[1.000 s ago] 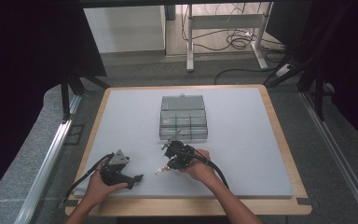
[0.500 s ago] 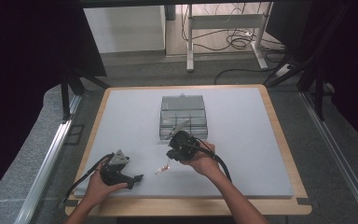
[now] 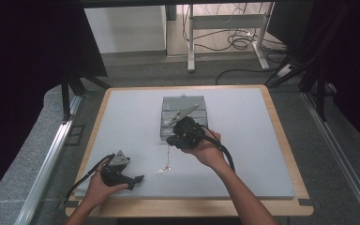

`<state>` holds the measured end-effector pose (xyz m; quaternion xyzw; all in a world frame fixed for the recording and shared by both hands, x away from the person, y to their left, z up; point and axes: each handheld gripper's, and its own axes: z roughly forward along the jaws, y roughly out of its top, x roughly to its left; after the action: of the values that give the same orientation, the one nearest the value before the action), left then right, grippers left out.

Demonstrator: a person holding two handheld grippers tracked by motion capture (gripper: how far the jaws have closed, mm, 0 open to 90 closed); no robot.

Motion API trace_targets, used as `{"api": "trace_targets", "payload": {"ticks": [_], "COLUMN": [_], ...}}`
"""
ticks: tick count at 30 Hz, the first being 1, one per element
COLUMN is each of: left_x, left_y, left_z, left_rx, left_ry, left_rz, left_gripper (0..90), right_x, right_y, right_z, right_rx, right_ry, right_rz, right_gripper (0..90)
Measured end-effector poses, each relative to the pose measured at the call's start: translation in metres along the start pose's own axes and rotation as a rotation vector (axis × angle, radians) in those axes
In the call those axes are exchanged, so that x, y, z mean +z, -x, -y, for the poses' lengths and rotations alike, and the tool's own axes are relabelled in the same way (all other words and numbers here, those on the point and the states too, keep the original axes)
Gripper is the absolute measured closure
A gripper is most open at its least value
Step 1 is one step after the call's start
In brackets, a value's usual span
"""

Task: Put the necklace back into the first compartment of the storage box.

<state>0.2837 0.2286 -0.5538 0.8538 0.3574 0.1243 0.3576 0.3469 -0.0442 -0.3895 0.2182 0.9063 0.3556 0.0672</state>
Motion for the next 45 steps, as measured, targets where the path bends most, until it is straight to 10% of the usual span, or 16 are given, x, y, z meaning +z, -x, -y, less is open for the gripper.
{"api": "trace_targets", "payload": {"ticks": [26, 45], "left_x": [0.000, 0.000], "left_y": [0.000, 0.000], "left_z": [0.000, 0.000], "left_rx": [-0.004, -0.004], "left_ry": [0.000, 0.000], "left_rz": [0.001, 0.001], "left_gripper": [6.1, 6.1], "right_x": [-0.044, -0.035], "right_y": [0.015, 0.047], "right_z": [-0.051, -0.072], "right_rx": [0.012, 0.067], "right_ry": [0.124, 0.185], "right_rz": [0.061, 0.106], "right_gripper": [85.2, 85.3]}}
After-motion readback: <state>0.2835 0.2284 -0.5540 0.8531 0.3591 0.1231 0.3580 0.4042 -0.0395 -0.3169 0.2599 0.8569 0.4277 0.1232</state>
